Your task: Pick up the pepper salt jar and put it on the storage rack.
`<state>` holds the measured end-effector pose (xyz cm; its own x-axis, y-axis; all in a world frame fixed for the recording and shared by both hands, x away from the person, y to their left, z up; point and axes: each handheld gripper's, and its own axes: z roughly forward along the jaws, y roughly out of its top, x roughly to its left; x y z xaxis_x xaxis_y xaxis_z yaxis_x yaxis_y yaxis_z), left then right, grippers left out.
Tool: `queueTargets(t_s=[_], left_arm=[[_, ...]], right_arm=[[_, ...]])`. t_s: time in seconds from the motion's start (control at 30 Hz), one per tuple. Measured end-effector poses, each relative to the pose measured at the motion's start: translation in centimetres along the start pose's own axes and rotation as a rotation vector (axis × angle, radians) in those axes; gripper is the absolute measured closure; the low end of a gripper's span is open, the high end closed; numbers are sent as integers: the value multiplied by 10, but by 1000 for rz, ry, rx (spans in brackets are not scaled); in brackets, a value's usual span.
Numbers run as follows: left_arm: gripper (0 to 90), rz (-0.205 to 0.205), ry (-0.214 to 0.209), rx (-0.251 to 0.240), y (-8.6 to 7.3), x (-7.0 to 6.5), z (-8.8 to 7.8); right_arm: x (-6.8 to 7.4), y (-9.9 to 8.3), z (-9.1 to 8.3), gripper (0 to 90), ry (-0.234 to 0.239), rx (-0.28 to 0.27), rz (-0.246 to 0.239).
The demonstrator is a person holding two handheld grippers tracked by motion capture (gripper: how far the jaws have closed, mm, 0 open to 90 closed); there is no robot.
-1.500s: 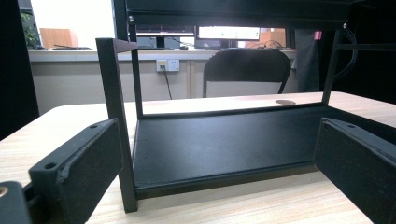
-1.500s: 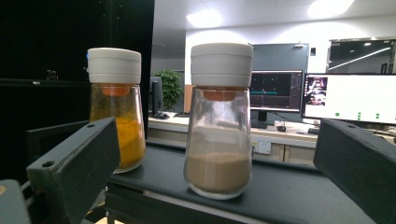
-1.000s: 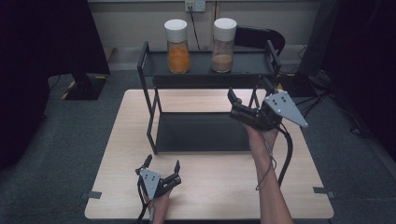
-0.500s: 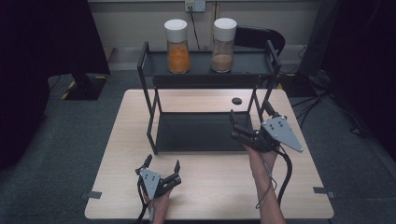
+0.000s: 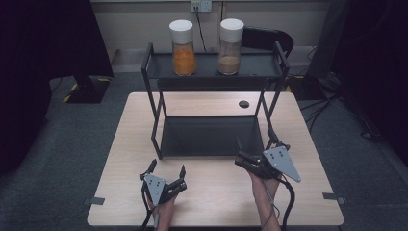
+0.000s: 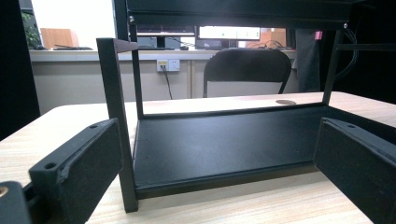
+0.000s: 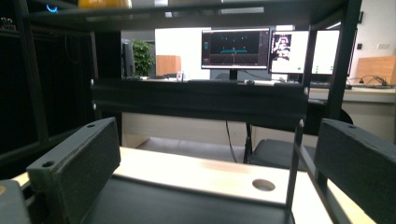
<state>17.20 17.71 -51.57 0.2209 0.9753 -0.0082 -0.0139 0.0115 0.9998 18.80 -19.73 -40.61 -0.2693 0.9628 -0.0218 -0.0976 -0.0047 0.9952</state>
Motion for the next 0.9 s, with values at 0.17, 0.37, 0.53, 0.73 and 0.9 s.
queueTargets(t_s=[0.17, 0.37, 0.53, 0.73, 0.9], left_arm=[[6, 0, 0, 0, 0, 0, 0], [6, 0, 0, 0, 0, 0, 0], [6, 0, 0, 0, 0, 0, 0], [6, 0, 0, -1, 0, 0, 0], [5, 0, 0, -1, 0, 0, 0]], right_arm=[[2, -15, -8, 0, -15, 6, 5], [1, -34, -16, 0, -29, 19, 13], [3, -47, -18, 0, -47, 56, 19], [7, -64, -20, 0, -68, 98, 9], [8, -74, -24, 0, -92, 98, 7]])
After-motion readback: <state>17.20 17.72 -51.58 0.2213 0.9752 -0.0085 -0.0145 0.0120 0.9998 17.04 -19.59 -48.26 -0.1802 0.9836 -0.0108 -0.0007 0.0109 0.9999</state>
